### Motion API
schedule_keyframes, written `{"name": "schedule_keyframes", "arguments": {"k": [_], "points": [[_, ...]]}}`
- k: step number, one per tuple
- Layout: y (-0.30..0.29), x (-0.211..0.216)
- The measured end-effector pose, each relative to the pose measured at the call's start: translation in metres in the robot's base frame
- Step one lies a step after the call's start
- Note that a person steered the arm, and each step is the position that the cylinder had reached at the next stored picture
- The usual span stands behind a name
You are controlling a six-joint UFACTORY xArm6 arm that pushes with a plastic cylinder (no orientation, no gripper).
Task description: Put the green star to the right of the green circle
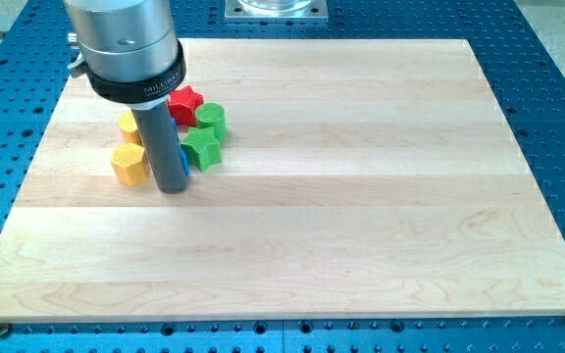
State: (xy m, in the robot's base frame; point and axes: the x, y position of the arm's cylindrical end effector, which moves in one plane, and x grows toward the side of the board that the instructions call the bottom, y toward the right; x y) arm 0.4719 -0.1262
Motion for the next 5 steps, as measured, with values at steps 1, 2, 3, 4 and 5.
{"name": "schedule_keyframes", "arguments": {"k": [1,2,3,4,5], "points": [[0.0,-0.001],[-0.004,-0.001],[-0.004,-0.001],[-0.002,0.007],[-0.017,0.011]]}}
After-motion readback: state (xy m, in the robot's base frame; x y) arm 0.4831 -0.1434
